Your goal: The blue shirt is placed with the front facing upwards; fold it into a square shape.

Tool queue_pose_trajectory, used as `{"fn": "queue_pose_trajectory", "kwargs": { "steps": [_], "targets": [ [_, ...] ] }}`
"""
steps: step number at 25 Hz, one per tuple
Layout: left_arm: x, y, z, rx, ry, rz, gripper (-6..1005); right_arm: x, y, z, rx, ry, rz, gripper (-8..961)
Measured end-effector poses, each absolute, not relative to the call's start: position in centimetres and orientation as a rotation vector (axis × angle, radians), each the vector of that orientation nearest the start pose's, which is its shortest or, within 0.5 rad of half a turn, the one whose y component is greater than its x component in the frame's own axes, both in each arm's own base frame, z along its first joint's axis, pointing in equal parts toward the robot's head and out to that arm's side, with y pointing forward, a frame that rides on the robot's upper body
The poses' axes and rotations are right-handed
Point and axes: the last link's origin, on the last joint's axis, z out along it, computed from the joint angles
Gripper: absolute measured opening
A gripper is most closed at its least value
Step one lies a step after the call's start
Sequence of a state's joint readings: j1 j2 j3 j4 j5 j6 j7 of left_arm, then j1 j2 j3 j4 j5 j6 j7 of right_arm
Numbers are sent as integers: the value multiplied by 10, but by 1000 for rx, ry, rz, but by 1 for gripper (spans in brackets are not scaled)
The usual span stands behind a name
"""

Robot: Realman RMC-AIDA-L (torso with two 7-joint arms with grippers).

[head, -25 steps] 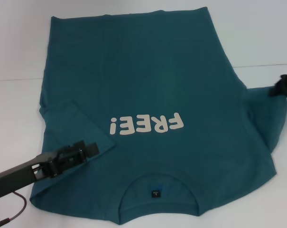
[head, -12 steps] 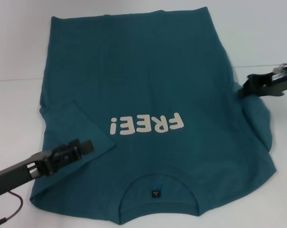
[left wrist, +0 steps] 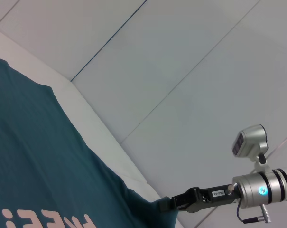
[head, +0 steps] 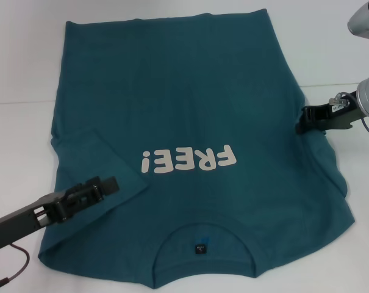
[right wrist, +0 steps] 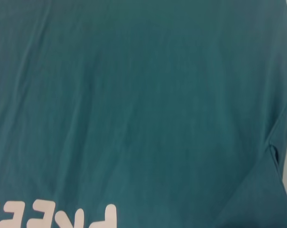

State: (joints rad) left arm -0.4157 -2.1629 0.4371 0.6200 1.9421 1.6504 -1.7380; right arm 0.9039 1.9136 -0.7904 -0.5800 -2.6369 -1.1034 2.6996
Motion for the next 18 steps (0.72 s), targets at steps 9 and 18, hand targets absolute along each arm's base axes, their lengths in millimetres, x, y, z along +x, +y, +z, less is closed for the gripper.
{"fn": "queue_pose_trajectory", "kwargs": {
  "steps": [9, 18],
  "targets": [
    [-286, 291, 0, -2303, -1349, -1168, 876, 236, 460, 39, -2106, 1479, 113, 67],
    [-288, 290, 0, -2293, -1357, -1166, 877, 219, 459, 40, -2215, 1417, 277, 457]
  ]
}}
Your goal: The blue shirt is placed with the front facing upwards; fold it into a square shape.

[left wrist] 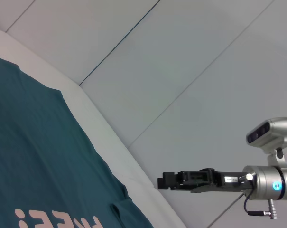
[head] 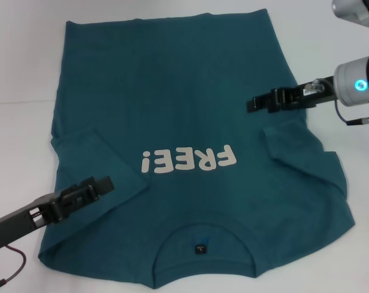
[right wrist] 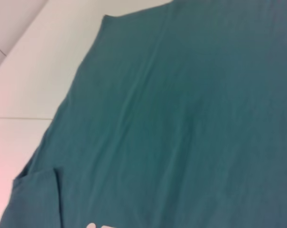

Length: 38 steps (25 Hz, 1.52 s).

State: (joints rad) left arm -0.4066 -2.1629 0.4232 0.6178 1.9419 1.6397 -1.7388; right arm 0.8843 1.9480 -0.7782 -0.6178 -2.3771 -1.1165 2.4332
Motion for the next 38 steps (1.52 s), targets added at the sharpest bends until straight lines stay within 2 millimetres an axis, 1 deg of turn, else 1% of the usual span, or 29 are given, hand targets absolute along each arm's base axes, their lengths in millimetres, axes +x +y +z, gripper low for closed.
{"fn": "queue_pose_trajectory", "kwargs": {
  "steps": [1, 3, 6, 12, 14, 17, 22, 28, 32, 38],
  "targets": [
    [-288, 290, 0, -2293, -1357, -1166, 877, 220, 458, 42, -2217, 1419, 272, 496],
    [-288, 290, 0, -2292, -1359, -1167, 877, 228, 456, 50, -2219, 1409, 205, 561],
    [-289, 290, 0, -2283, -1382, -1166, 877, 243, 451, 63, -2189, 1413, 95, 658],
    [-292, 292, 0, -2258, -1424, -1155, 876, 267, 432, 98, -2153, 1453, 23, 654],
    [-292, 292, 1, -2256, -1425, -1156, 876, 276, 426, 105, -2141, 1459, 6, 654],
    [-292, 292, 1, -2255, -1425, -1157, 876, 291, 417, 111, -2126, 1465, -19, 654],
    [-292, 292, 0, -2255, -1424, -1157, 876, 309, 408, 103, -2120, 1434, -33, 653],
    [-290, 294, 0, -2258, -1422, -1161, 877, 326, 411, 85, -2041, 1478, -7, 653],
    [-290, 293, 0, -2254, -1425, -1163, 877, 329, 415, 77, -2004, 1499, 28, 653],
    [-292, 292, 0, -2250, -1429, -1162, 877, 324, 421, 64, -1991, 1520, 67, 652]
  ]
}}
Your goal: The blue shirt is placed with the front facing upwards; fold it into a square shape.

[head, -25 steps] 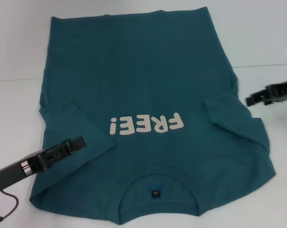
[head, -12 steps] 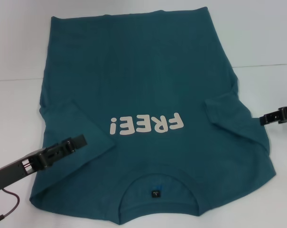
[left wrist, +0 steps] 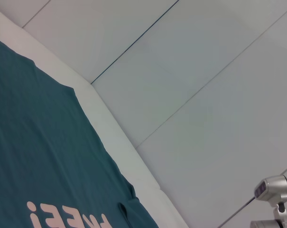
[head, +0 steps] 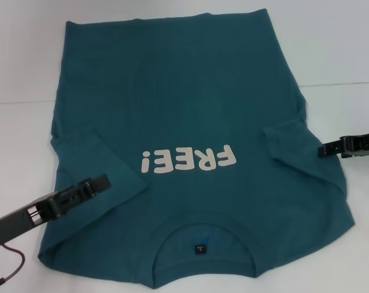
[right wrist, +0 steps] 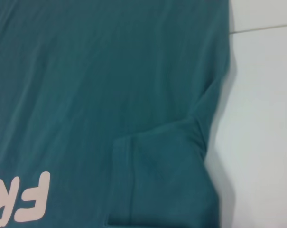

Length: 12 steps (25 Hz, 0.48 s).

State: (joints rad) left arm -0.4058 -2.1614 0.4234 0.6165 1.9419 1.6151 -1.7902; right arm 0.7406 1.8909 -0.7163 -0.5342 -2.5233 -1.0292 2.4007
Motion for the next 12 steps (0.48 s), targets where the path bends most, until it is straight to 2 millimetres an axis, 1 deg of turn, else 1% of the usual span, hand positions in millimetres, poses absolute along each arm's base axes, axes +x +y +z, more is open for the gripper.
{"fn": "queue_pose_trajectory", "kwargs": {
  "steps": [3, 12],
  "targets": [
    [-292, 292, 0, -2250, -1429, -1162, 877, 324, 422, 60, -1981, 1535, 71, 652],
    [-291, 293, 0, -2252, -1427, -1164, 876, 324, 422, 58, -1945, 1578, 91, 651]
  ]
}}
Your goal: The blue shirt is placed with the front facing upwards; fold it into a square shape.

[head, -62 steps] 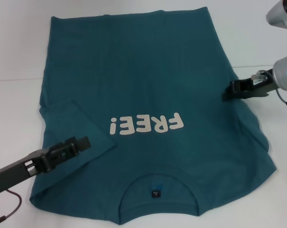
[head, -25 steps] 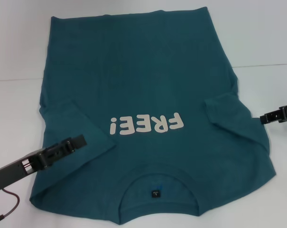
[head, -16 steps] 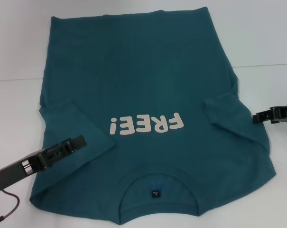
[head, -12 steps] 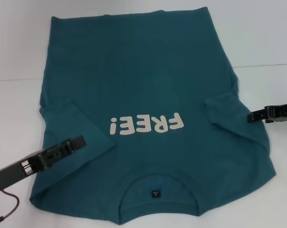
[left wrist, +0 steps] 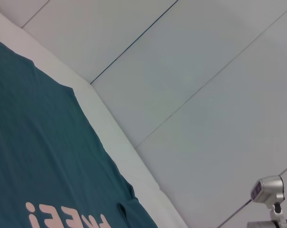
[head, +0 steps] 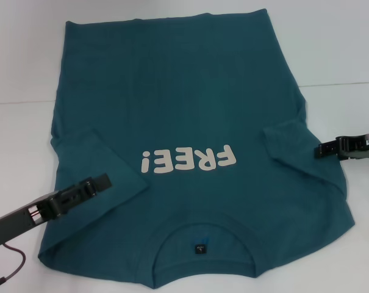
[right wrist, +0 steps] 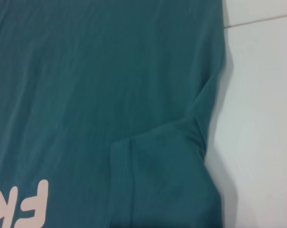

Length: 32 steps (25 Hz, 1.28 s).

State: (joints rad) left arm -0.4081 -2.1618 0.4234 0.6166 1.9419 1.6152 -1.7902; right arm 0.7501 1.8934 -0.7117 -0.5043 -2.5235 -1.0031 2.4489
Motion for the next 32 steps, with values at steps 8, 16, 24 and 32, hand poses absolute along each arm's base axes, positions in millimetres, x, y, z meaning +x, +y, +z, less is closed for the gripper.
{"fn": "queue_pose_trajectory", "kwargs": {
  "steps": [8, 16, 24, 32],
  "targets": [
    [-291, 293, -1, -2252, -1428, -1164, 876, 320, 422, 46, -1948, 1606, 95, 651],
    [-293, 292, -1, -2231, -1439, -1176, 876, 311, 423, 47, -1982, 1616, 136, 650],
    [-293, 292, -1, -2230, -1437, -1176, 876, 310, 420, 50, -2005, 1620, 132, 650],
    [-293, 292, -1, -2230, -1439, -1176, 877, 318, 420, 59, -1973, 1598, 88, 649]
  ]
}}
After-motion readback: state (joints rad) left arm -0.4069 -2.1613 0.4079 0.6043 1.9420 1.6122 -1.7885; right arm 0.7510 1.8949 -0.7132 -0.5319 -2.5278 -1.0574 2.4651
